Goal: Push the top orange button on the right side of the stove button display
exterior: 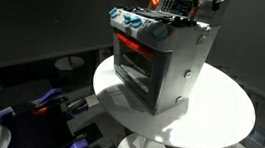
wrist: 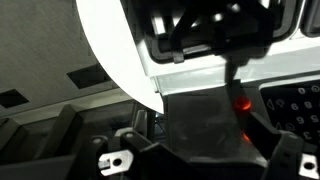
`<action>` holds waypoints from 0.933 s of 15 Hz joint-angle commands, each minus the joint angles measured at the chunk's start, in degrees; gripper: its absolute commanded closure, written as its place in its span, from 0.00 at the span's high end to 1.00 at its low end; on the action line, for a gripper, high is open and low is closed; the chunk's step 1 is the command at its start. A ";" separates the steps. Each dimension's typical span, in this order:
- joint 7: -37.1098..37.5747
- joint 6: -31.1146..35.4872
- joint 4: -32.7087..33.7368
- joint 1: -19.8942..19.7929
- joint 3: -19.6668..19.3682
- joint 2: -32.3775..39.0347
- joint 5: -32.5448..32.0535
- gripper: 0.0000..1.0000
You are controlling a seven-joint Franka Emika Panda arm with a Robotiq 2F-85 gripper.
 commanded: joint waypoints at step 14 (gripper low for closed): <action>-2.37 -8.52 1.23 1.33 -2.44 -2.35 0.74 1.00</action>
